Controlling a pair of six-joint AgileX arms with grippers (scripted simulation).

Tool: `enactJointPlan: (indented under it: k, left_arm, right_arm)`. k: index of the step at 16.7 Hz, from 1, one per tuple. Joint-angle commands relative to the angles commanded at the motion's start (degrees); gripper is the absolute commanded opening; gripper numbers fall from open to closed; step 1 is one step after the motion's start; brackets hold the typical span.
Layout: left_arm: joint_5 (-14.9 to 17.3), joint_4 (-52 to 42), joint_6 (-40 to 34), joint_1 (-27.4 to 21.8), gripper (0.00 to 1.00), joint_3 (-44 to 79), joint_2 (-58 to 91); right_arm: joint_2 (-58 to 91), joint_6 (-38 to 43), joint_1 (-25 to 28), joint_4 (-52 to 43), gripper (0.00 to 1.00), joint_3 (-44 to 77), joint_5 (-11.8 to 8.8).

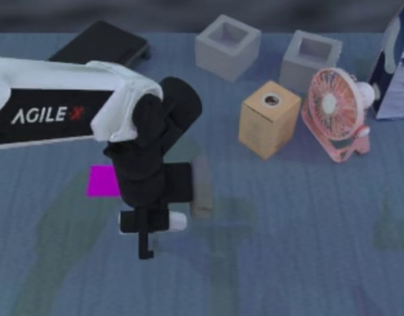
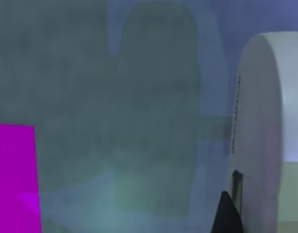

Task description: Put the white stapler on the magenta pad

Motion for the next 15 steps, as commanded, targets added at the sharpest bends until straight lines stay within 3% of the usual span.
enactJointPlan:
  k: [5, 12, 15]
  left_arm:
    - [0.0, -11.3, -0.4, 0.6, 0.0, 6.1, -5.0]
    - [0.0, -12.0, -0.9, 0.4, 0.0, 6.7, -5.2]
    - [0.0, -13.0, -6.0, 0.3, 0.0, 8.9, -3.6]
  right_arm:
    - [0.0, 0.0, 0.0, 0.0, 1.0, 0.0, 0.0]
    - [0.0, 0.0, 0.0, 0.0, 1.0, 0.0, 0.0]
    - [0.0, 0.0, 0.0, 0.0, 1.0, 0.0, 0.0]
